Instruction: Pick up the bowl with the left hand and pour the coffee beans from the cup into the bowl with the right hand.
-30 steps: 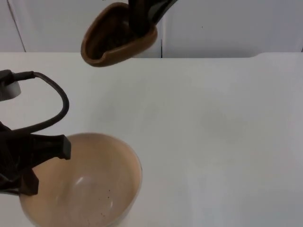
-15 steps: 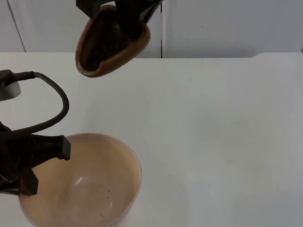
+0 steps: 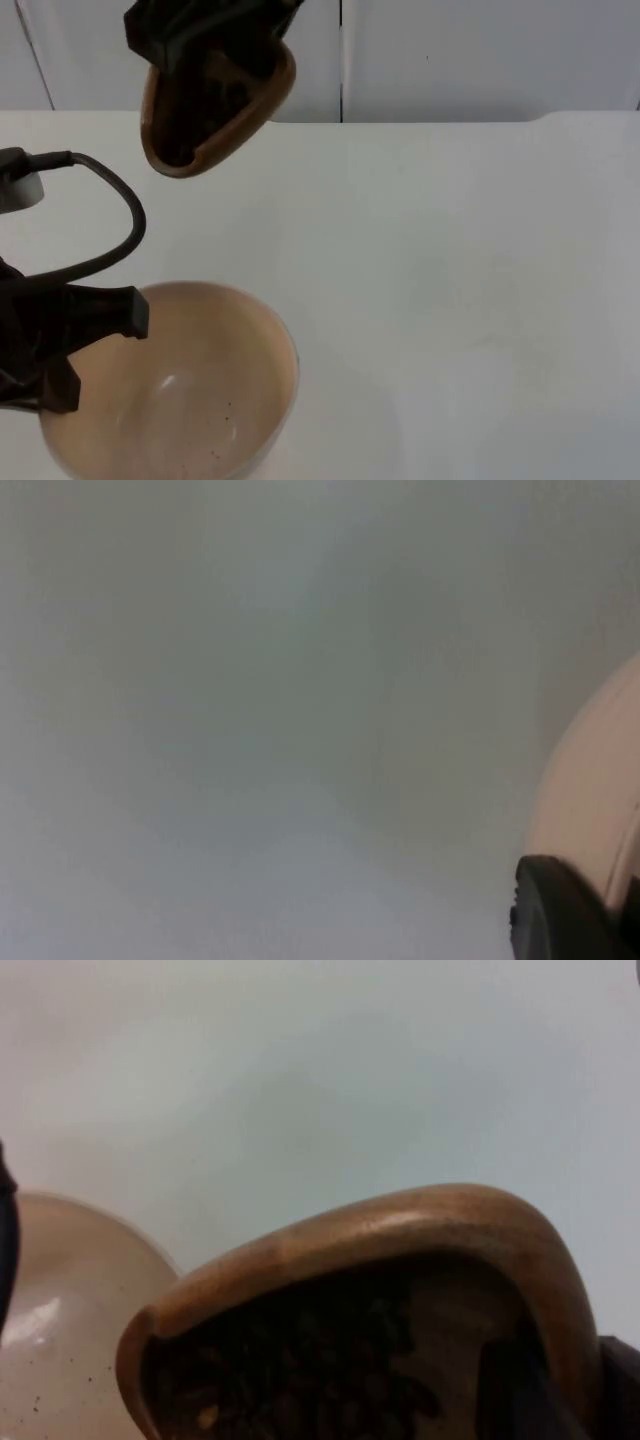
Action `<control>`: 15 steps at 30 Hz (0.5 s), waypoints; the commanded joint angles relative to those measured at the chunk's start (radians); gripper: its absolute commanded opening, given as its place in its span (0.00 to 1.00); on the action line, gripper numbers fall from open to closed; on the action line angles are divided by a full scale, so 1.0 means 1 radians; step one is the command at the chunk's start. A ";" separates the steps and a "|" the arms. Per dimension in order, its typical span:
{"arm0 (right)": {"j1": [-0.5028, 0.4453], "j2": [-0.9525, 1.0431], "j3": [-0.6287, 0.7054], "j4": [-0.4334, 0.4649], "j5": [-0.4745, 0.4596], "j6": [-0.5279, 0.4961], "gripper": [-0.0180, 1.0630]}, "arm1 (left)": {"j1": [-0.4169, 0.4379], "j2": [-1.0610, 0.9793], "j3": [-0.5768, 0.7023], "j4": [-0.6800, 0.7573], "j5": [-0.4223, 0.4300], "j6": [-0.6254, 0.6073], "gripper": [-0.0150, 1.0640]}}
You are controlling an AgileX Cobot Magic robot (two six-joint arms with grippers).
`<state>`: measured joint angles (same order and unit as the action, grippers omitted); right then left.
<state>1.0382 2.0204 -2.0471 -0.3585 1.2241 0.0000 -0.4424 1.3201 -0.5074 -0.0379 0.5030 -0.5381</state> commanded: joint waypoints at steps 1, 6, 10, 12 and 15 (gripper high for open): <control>0.016 -0.013 -0.005 -0.014 -0.003 0.000 0.02 | 0.003 -0.002 -0.008 0.005 -0.007 0.008 0.01; 0.018 -0.013 -0.005 -0.032 -0.003 0.000 0.02 | 0.003 -0.002 -0.008 0.005 -0.009 0.008 0.01; 0.017 -0.013 -0.005 -0.041 -0.003 0.000 0.02 | 0.003 -0.002 -0.008 0.005 -0.015 0.008 0.01; 0.017 -0.013 -0.005 -0.046 -0.003 0.000 0.02 | 0.003 -0.002 -0.008 0.005 -0.017 0.008 0.01; 0.017 -0.013 -0.005 -0.063 -0.003 0.000 0.02 | 0.003 -0.002 -0.008 0.005 -0.017 0.008 0.01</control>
<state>1.0494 2.0204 -2.0471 -0.4036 1.2241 0.0000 -0.4424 1.3201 -0.5074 -0.0379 0.5030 -0.5315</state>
